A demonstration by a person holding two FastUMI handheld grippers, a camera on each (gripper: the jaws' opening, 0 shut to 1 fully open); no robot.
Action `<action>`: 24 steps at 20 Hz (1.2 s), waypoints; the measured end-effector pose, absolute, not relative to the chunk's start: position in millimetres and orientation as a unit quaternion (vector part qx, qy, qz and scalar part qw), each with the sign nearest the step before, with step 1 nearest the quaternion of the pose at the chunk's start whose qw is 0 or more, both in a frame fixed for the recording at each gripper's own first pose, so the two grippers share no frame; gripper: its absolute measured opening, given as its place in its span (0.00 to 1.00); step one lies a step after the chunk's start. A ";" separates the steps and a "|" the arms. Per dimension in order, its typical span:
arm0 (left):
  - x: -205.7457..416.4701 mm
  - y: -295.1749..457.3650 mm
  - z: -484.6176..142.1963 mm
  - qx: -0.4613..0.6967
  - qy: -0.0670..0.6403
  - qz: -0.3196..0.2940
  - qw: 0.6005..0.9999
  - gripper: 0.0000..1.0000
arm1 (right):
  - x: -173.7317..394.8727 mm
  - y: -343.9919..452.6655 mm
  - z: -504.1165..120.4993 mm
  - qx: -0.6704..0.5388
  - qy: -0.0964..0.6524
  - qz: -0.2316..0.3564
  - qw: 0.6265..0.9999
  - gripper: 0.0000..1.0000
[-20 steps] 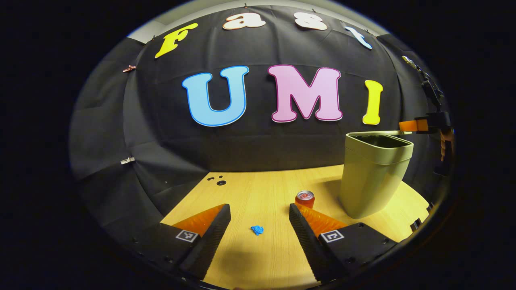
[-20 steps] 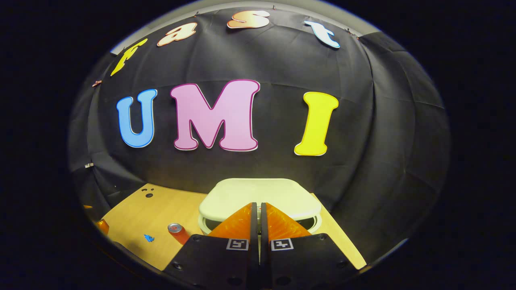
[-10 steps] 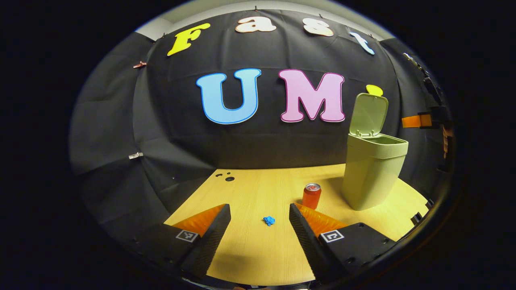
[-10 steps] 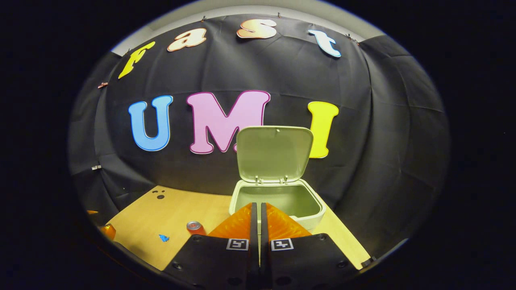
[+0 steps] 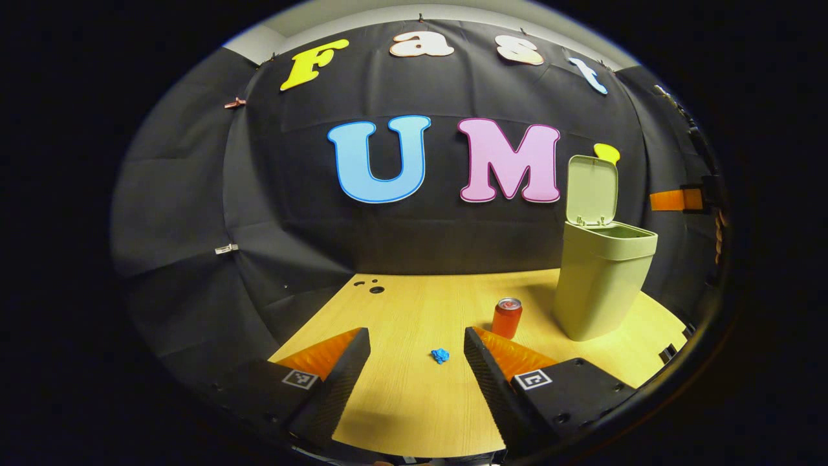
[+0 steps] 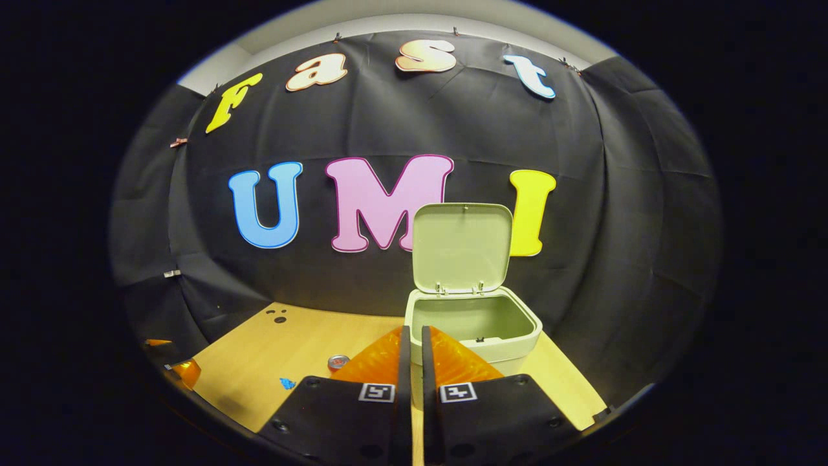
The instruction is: Press the lid of the desktop garbage bin to open it, pick up the crumpled paper on the desktop and throw it into the bin, then pick up the pop can on the desktop and drop it into the bin, and finally close the garbage bin lid.
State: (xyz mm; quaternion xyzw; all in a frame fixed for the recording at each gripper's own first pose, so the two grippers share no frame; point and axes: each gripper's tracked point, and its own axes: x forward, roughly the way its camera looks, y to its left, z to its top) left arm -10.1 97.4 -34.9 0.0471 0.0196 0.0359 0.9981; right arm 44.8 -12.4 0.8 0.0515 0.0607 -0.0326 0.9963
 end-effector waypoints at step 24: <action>139.8 91.8 -136.0 -0.008 0.174 0.016 0.985 0.96 | 39.2 -22.2 -86.4 0.057 0.166 -0.006 0.984 1.00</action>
